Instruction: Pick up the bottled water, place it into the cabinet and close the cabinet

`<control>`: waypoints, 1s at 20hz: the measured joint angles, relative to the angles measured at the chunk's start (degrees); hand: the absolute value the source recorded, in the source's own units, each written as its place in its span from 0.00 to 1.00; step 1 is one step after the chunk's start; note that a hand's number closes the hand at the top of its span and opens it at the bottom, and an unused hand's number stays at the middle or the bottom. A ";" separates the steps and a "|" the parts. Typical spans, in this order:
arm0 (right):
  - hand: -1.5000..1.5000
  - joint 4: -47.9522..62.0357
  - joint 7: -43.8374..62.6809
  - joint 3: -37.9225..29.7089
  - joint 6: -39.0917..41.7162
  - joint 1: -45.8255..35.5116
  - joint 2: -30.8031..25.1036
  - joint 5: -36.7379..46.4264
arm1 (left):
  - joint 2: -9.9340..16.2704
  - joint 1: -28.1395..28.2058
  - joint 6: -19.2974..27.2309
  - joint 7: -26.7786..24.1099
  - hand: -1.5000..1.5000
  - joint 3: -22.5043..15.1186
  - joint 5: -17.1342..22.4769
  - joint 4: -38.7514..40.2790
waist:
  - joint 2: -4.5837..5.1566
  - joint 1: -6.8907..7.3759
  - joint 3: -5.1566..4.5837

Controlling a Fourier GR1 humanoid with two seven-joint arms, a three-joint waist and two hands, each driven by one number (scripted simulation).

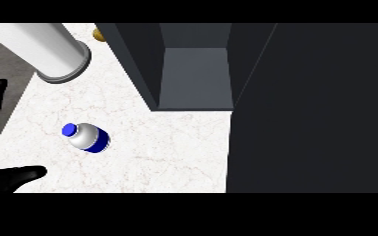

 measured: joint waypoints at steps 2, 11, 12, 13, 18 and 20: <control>0.00 -2.89 -0.85 1.80 1.24 4.45 -0.10 0.09 | 0.42 0.47 -0.28 0.97 0.00 1.05 1.27 0.03 | 0.01 -0.16 0.00; 0.00 -5.54 -3.27 6.13 2.79 13.00 -0.55 1.38 | 0.25 8.43 -1.36 3.92 0.00 2.30 -0.83 -3.58 | 0.07 -0.14 0.00; 0.00 -5.91 -3.70 6.81 2.84 14.17 -0.62 1.73 | -0.11 8.33 -0.91 4.22 0.00 1.79 -1.71 -3.17 | 0.07 -0.29 0.01; 0.00 -6.13 -4.35 7.21 3.07 15.31 -0.81 1.91 | -0.32 8.00 -0.81 4.09 0.00 1.62 -2.13 -1.98 | 0.07 -0.43 0.00; 0.00 -6.67 -7.01 9.29 3.53 19.28 -1.41 3.10 | -0.15 7.57 -2.59 1.41 0.00 3.29 -1.76 4.81 | 0.10 -0.57 -0.02; 0.00 -6.82 -8.20 10.58 3.43 20.72 -1.51 3.56 | -0.11 7.67 -3.57 -0.19 0.00 3.69 -2.05 7.99 | 0.10 -0.67 -0.03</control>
